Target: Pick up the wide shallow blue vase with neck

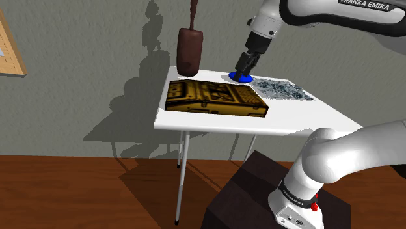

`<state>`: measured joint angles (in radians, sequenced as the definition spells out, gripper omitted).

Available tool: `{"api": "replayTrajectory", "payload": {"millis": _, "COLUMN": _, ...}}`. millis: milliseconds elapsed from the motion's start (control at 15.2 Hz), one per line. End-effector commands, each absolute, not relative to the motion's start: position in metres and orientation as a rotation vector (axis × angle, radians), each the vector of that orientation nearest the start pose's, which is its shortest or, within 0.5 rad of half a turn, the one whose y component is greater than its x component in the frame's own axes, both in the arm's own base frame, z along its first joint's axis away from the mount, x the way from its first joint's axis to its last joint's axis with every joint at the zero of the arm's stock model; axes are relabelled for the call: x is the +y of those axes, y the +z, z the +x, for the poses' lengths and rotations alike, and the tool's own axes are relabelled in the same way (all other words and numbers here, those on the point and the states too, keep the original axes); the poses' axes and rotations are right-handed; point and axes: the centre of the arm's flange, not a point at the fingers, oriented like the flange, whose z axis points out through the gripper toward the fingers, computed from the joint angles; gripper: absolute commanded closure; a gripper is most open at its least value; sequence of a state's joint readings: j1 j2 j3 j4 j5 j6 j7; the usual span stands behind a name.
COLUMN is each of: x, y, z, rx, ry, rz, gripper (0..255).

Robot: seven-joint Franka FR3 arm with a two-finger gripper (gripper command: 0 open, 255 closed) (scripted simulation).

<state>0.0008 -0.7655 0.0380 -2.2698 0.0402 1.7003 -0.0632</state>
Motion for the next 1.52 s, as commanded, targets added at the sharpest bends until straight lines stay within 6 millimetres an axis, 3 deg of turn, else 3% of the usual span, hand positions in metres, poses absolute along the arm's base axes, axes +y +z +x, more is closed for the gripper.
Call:
{"api": "replayTrajectory", "payload": {"millis": 0, "x": 0.021, "y": 0.638, "z": 0.325, "rx": -0.144, "ry": -0.306, "rz": -3.113, "gripper": 0}}
{"api": "replayTrajectory", "payload": {"millis": 1452, "x": -0.235, "y": 0.628, "z": 0.466, "rx": -0.07, "ry": -0.142, "rz": -3.16, "gripper": 0}}
